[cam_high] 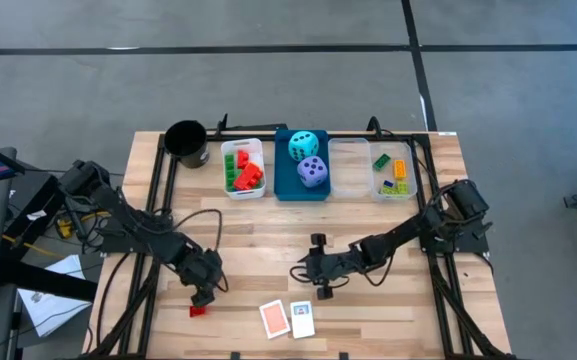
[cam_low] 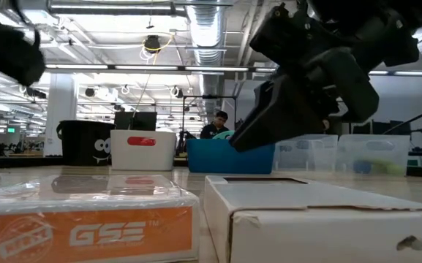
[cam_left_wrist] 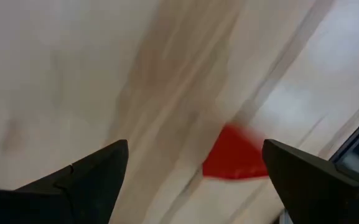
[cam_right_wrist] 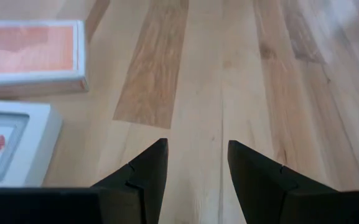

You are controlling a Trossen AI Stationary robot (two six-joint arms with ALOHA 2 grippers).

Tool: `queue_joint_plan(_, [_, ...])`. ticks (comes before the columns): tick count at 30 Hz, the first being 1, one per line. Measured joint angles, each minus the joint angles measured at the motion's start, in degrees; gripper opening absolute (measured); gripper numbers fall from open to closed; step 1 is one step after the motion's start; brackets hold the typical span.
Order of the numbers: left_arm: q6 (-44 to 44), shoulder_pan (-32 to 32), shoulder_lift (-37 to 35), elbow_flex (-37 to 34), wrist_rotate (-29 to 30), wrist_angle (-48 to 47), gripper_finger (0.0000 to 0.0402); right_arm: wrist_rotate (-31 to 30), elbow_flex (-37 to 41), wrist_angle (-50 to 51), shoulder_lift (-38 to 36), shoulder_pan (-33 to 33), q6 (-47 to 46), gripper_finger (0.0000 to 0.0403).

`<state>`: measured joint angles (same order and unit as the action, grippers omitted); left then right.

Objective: Pick & Place Toys
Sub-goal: Put the small red game piece into the right transparent bin

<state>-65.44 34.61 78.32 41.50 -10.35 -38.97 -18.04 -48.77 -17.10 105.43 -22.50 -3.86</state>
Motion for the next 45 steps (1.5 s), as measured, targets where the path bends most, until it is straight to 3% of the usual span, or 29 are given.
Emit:
queue_joint_plan(7, [-0.13,-0.20,7.35,0.00,-14.23,0.35,0.0363,0.00,0.08,-0.03,0.02,0.55,-0.01,0.0162])
queue_joint_plan(12, [-0.09,-1.87,7.10,0.00,-15.49,0.40,0.0363,-0.01,0.08,0.02,0.02,0.89,0.72,0.0162])
queue_joint_plan(15, [-0.01,-2.67,5.00,0.00,-10.45,1.21,0.0363,-0.01,0.08,0.26,0.02,0.94,0.87,0.0162])
queue_joint_plan(23, [0.05,-2.73,-1.88,0.00,15.96,10.01,0.0363,-0.02,0.08,2.24,0.02,0.92,0.87,0.0162])
queue_joint_plan(28, [4.56,-3.17,-3.27,-0.01,30.05,21.25,0.0363,-0.02,0.08,2.21,0.02,0.79,0.87,0.0162])
queue_joint_plan(32, [12.14,-4.14,-3.25,-0.02,34.81,35.74,0.0363,-0.02,0.08,2.12,0.02,0.79,0.87,0.0162])
queue_joint_plan(38, [40.61,-3.41,-3.28,0.09,35.80,63.41,0.0353,-0.02,0.08,1.68,0.02,0.79,0.85,0.0162])
queue_joint_plan(41, [48.24,-1.95,-3.29,0.45,35.52,62.37,0.0346,-0.02,0.08,1.66,0.02,0.79,0.85,0.0162])
queue_joint_plan(45, [46.21,0.09,-2.19,5.44,35.59,45.56,0.0345,-0.02,0.08,1.62,0.02,0.84,0.85,0.0162])
